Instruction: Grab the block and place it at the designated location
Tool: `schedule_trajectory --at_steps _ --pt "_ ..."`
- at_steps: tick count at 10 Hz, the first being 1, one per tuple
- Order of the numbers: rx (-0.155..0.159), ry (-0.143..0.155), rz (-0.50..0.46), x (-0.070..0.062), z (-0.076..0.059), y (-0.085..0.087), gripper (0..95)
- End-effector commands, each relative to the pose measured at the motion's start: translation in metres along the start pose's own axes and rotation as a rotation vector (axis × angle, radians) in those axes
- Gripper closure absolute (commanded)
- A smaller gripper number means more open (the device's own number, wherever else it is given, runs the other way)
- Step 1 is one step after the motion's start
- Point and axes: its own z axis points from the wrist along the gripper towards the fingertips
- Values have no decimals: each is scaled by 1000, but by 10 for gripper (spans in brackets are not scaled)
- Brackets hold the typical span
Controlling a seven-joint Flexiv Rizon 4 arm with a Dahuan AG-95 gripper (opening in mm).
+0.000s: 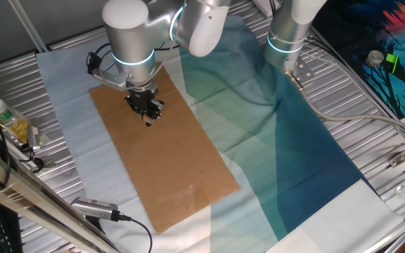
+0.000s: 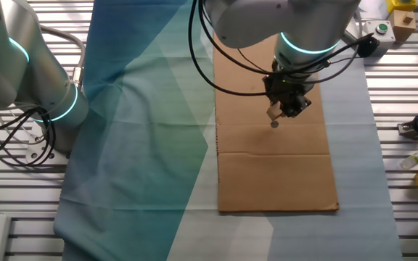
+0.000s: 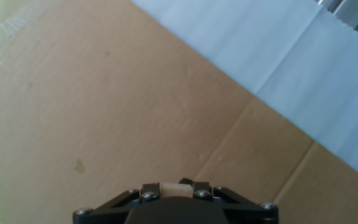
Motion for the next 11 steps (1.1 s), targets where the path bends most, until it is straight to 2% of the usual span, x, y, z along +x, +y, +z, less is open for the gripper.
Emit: schedule_trajectory --at_steps 1,11 --pt "-1 2 -4 0 -1 0 950" --pt "-3 -22 -12 0 31 -9 950"
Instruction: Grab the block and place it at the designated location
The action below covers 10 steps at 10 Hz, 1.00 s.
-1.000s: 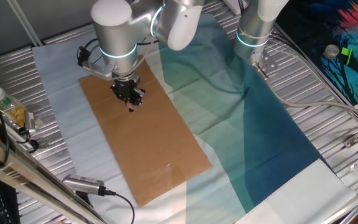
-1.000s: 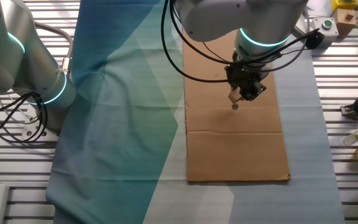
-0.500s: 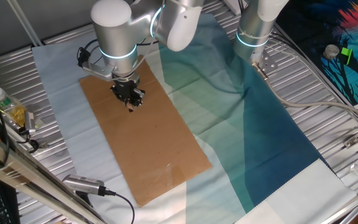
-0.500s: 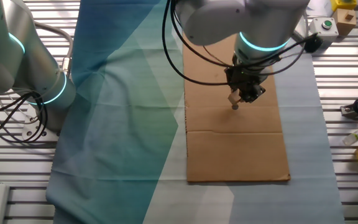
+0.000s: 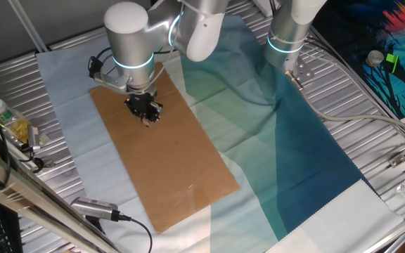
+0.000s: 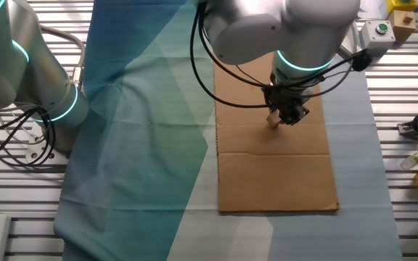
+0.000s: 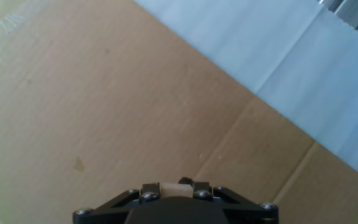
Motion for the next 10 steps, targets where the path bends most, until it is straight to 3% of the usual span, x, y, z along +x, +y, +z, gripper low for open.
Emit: schedule_trajectory --at_steps 1,10 --pt "8 -8 -1 -2 5 -2 950" --pt "1 -5 -20 -1 10 -3 950"
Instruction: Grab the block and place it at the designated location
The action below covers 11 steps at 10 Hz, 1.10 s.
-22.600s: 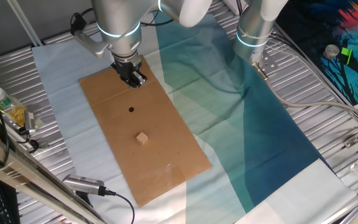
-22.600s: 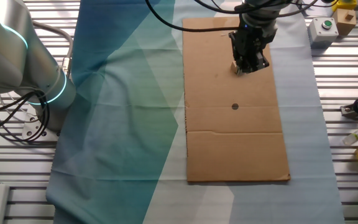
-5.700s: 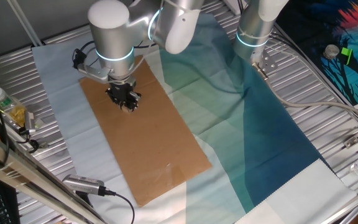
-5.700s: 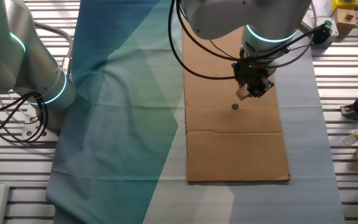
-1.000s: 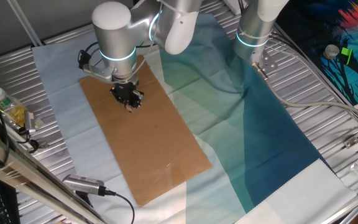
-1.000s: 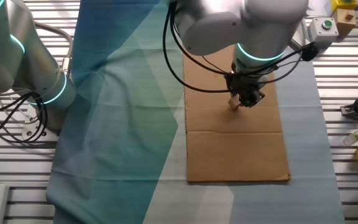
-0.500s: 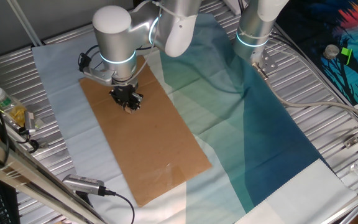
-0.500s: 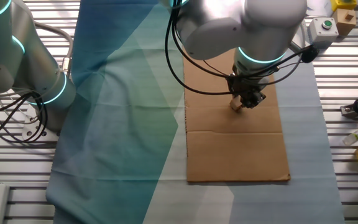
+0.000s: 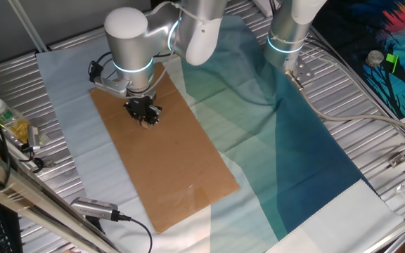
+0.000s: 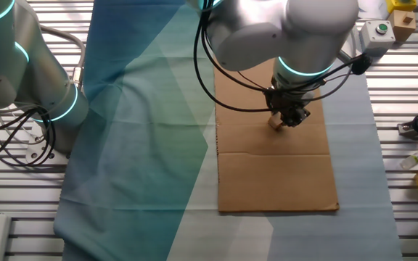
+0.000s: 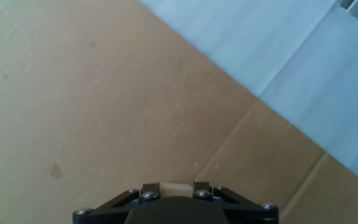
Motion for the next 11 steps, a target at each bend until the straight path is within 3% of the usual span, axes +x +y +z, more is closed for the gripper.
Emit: schedule_trajectory --at_steps 1,4,5,7,9,11 --pt "-5 11 -6 2 -2 0 950" --pt "-3 10 -21 2 1 1 950" --pt "-3 12 -25 2 2 1 760" --pt "-3 11 -36 3 1 0 760" --pt "-6 9 -47 3 2 0 380" --pt "-6 7 -50 3 4 0 380"
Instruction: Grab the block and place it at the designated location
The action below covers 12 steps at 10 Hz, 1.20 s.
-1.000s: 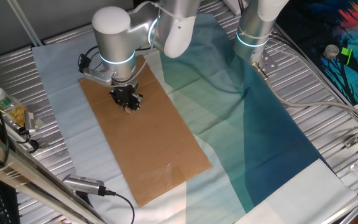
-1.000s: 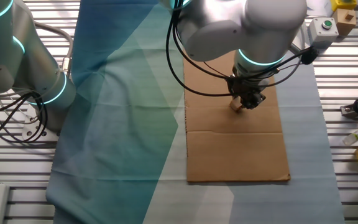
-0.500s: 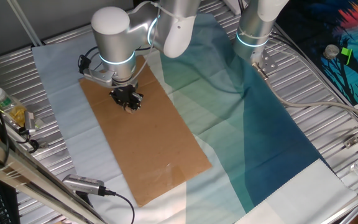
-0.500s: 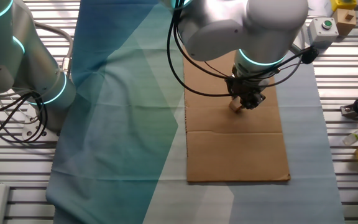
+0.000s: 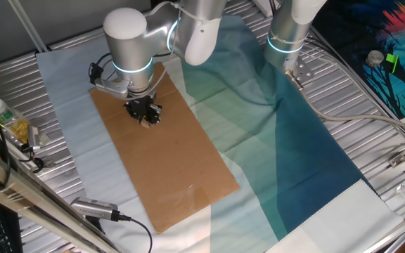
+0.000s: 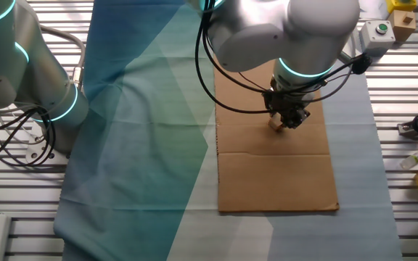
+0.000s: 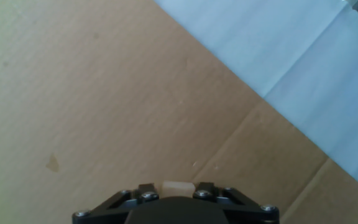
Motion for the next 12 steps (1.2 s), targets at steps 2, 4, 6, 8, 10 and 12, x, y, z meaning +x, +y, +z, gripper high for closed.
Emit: schedule_trajectory --at_steps 2,4,6,8,10,12 --pt "0 -5 -3 1 -1 -1 190" --pt "0 -9 -8 1 -3 -1 190" --pt "1 -11 -13 3 -6 -2 190" --pt "-4 -16 -16 5 -13 -3 190" --pt "-8 -23 -19 6 -26 -2 190" --pt "-13 -26 -6 6 -47 0 380"
